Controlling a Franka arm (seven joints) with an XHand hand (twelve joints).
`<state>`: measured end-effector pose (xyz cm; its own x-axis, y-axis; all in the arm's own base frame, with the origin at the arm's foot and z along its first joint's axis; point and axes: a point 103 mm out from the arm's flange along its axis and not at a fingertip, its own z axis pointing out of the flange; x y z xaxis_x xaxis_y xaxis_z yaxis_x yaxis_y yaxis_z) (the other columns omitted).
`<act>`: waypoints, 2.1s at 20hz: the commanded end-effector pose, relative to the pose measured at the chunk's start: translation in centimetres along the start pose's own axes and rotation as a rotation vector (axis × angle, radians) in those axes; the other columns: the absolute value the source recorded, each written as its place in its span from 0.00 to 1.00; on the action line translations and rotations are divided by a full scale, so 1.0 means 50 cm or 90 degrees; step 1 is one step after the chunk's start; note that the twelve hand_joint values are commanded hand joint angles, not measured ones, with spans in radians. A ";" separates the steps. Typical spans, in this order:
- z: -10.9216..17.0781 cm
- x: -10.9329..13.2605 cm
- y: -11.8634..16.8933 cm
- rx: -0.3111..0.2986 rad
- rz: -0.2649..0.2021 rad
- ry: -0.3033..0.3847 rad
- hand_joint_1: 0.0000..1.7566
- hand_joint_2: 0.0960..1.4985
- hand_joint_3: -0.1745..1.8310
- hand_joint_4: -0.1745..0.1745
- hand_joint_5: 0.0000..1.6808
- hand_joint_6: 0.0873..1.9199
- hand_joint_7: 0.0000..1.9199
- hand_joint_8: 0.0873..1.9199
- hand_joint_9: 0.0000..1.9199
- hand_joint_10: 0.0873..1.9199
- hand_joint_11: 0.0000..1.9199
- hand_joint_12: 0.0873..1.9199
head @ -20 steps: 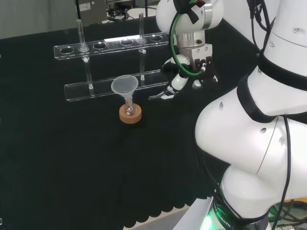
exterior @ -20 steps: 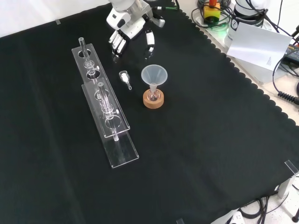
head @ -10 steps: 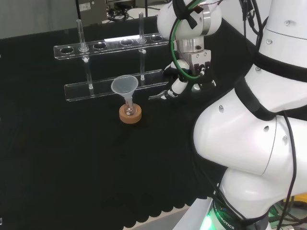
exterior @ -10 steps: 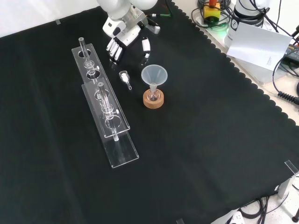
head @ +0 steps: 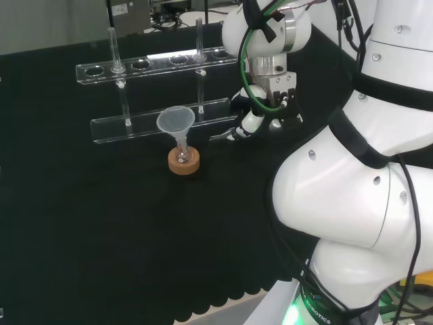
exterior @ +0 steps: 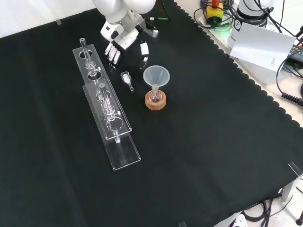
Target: Pick up the weighing funnel.
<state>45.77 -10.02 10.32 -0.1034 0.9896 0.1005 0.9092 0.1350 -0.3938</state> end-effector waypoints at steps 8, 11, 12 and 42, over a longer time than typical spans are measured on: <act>0.038 0.006 0.017 -0.019 -0.010 0.007 0.50 0.37 0.41 0.38 0.33 0.02 0.24 0.34 0.30 0.29 0.16 0.68; 0.047 0.006 0.021 -0.018 -0.010 0.015 0.51 0.37 0.41 0.38 0.33 0.02 0.24 0.34 0.31 0.29 0.16 0.68; 0.050 0.007 0.022 -0.016 -0.011 0.016 0.51 0.37 0.41 0.38 0.33 0.02 0.24 0.34 0.31 0.28 0.16 0.68; 0.079 0.001 0.054 -0.026 0.002 0.009 0.52 0.37 0.42 0.40 0.27 0.31 0.27 0.35 0.34 0.27 0.18 0.67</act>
<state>46.51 -9.76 6.00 -0.0938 0.9881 0.1223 0.9231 0.1323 -0.3610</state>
